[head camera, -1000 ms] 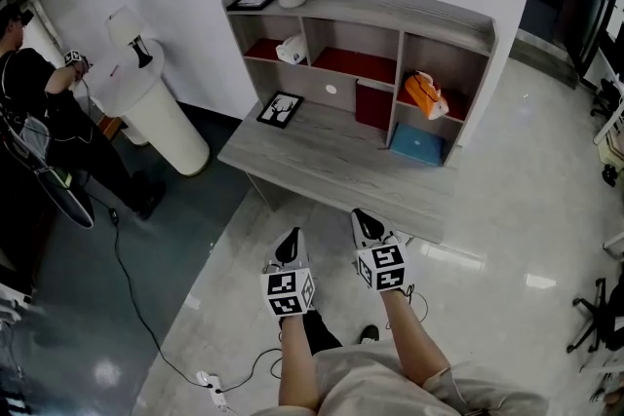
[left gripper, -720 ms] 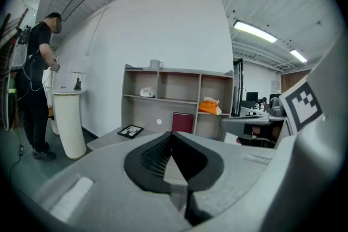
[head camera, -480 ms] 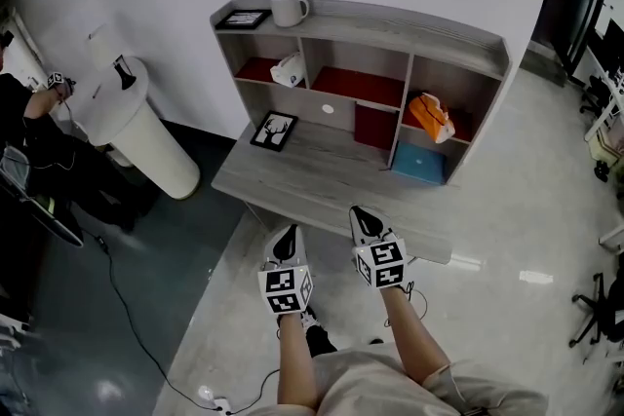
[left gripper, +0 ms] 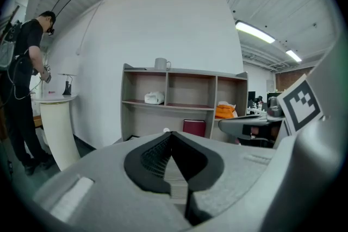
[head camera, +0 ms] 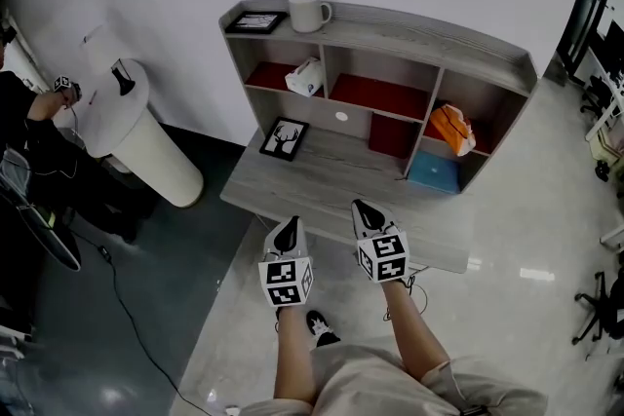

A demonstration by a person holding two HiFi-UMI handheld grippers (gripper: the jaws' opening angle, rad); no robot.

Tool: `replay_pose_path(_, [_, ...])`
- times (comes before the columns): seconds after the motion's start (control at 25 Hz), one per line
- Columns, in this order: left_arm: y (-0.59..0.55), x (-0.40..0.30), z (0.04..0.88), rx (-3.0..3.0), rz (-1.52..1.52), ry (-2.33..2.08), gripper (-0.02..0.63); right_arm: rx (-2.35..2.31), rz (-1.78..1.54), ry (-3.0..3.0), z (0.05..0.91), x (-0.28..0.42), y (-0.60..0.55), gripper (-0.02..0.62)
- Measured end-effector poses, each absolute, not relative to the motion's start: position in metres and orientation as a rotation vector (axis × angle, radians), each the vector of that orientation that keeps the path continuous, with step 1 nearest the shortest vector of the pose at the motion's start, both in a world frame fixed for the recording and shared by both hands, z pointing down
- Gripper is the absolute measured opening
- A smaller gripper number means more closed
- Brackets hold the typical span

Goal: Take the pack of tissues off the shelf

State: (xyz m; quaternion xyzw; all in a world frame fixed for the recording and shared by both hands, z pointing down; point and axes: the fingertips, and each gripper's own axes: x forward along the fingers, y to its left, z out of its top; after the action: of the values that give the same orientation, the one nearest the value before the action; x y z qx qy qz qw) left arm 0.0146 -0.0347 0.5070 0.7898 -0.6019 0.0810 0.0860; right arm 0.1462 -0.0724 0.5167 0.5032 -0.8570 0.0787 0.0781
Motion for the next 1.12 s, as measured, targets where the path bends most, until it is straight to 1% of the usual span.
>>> replay_pose_path(0.4, [-0.072, -0.042, 0.517, 2.381, 0.270, -1.732, 0.008, 1.575, 0.274, -2.522, 0.528, 0.097, -0.107, 0.015])
replay_pose_path(0.8, [-0.084, -0.096, 0.537, 2.379, 0.275, -1.673, 0.008, 1.654, 0.313, -2.429, 0.550, 0.071, -0.118, 0.015])
replay_pose_path(1.12, [-0.086, -0.112, 0.548, 2.354, 0.250, -1.668, 0.008, 1.631, 0.301, -2.408, 0.558, 0.057, -0.122, 0.016])
